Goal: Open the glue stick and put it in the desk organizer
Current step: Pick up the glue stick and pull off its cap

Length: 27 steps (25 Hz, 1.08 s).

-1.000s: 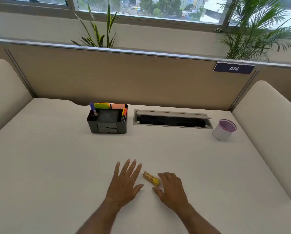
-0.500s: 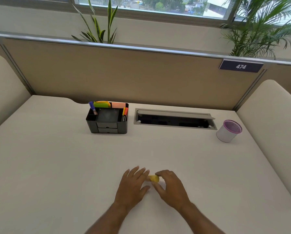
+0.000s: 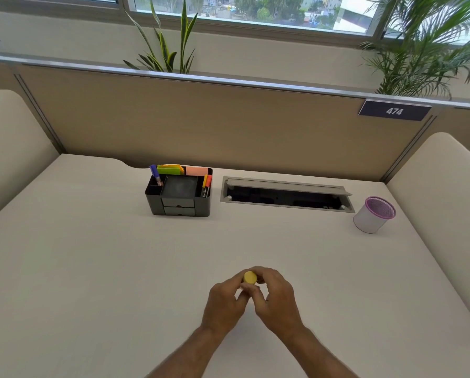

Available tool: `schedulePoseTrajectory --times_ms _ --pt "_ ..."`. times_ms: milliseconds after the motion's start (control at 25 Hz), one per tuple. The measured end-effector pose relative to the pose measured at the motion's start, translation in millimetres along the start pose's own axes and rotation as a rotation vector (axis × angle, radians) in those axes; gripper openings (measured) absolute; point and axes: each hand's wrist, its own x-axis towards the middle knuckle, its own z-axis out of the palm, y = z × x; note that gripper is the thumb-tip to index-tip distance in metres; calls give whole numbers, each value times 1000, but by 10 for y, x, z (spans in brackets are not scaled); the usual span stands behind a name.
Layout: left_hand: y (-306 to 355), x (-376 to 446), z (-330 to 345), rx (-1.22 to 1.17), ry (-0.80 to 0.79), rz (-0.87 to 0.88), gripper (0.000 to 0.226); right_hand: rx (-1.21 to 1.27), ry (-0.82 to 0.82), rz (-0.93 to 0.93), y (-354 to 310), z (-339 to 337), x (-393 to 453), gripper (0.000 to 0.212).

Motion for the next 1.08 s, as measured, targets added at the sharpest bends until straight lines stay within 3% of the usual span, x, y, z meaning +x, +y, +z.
schedulePoseTrajectory --times_ms 320,680,960,1080 --pt "-27 11 -35 -8 -28 17 32 -33 -24 -28 -37 -5 35 15" --pt "-30 50 -72 -73 10 -22 31 95 -51 85 -88 3 89 20" --pt "-131 77 -95 -94 53 -107 38 427 264 247 -151 -92 180 23" --pt "-210 61 -99 -83 76 -161 42 453 288 375 -47 -108 199 28"
